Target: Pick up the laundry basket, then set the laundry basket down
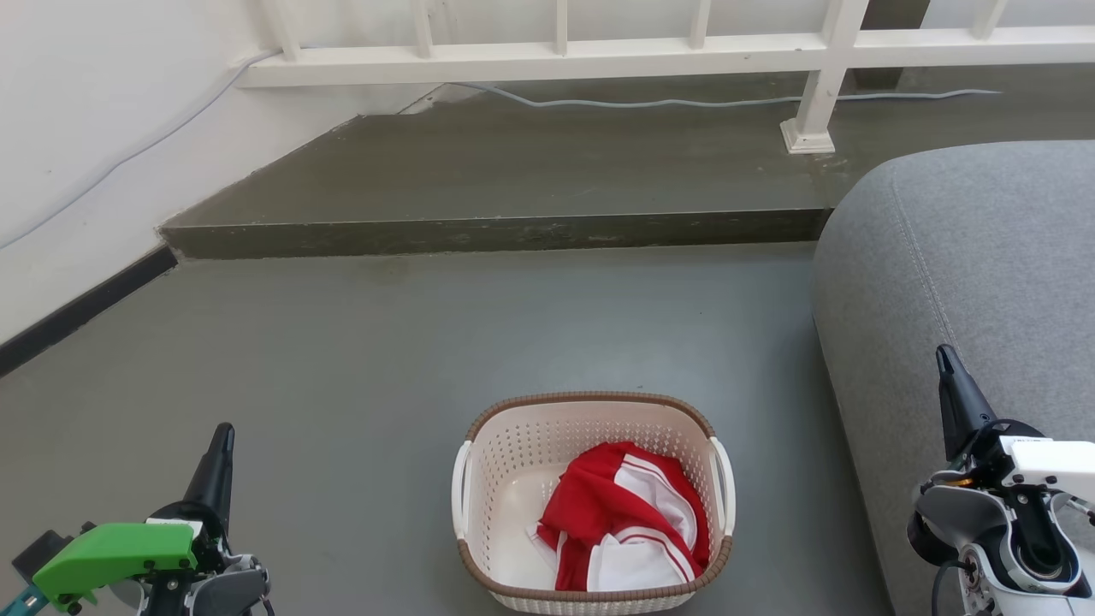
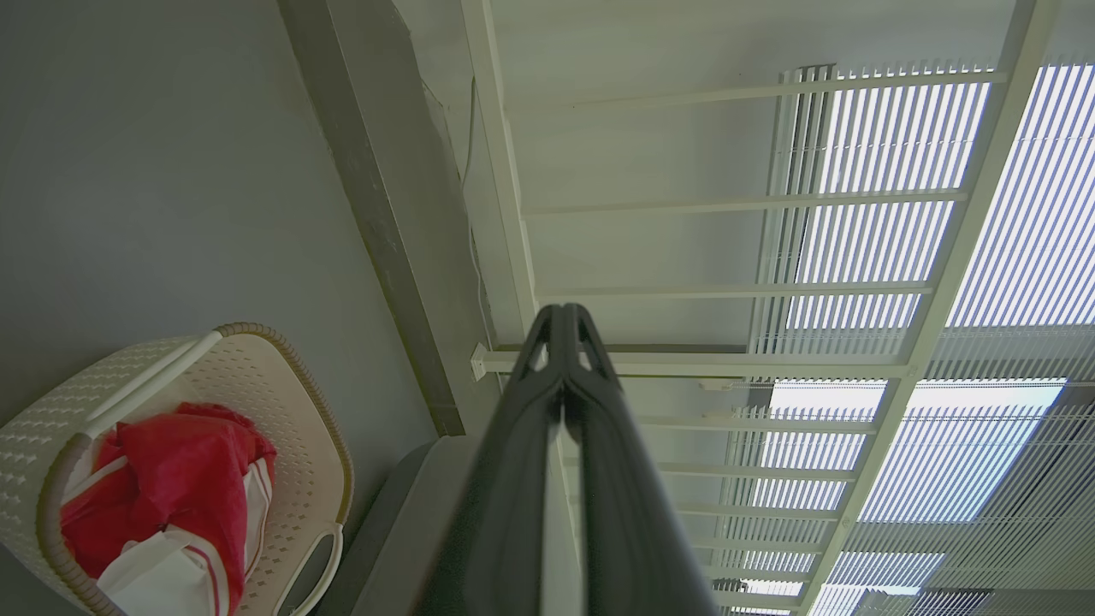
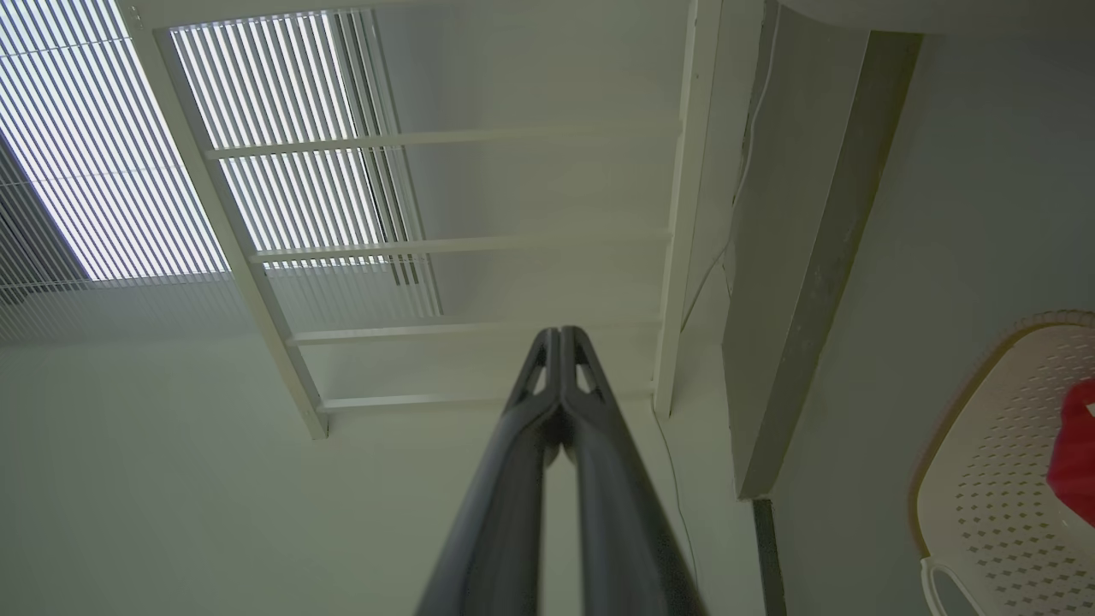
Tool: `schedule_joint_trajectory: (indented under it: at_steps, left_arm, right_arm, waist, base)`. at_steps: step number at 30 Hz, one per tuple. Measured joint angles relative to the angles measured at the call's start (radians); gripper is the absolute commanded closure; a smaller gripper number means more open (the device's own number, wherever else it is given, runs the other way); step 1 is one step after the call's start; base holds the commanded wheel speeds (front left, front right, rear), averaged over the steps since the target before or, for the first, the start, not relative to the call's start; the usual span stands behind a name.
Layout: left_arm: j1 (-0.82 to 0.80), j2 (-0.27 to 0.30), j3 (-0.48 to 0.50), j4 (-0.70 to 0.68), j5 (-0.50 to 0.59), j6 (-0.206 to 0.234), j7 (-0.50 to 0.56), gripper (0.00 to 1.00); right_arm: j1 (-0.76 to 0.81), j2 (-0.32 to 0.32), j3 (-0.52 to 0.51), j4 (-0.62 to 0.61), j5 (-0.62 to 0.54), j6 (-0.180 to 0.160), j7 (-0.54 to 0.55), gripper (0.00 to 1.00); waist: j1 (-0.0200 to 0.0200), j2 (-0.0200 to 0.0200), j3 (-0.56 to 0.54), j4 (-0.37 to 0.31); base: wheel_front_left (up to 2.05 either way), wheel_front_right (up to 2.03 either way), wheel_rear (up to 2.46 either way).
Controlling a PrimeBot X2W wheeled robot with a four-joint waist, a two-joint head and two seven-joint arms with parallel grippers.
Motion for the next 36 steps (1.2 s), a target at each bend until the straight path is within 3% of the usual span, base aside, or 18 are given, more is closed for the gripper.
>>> schedule_joint_trajectory:
  at_steps: [36]
  left_arm:
    - [0.0, -0.001, 0.002, 0.001, 0.0, -0.003, 0.003, 1.0]
  right_arm:
    - [0.0, 0.002, -0.002, 0.0, 0.0, 0.0, 0.0, 1.0]
  waist:
    - [0.0, 0.0, 0.0, 0.0]
  base:
    - [0.0, 0.0, 0.0]
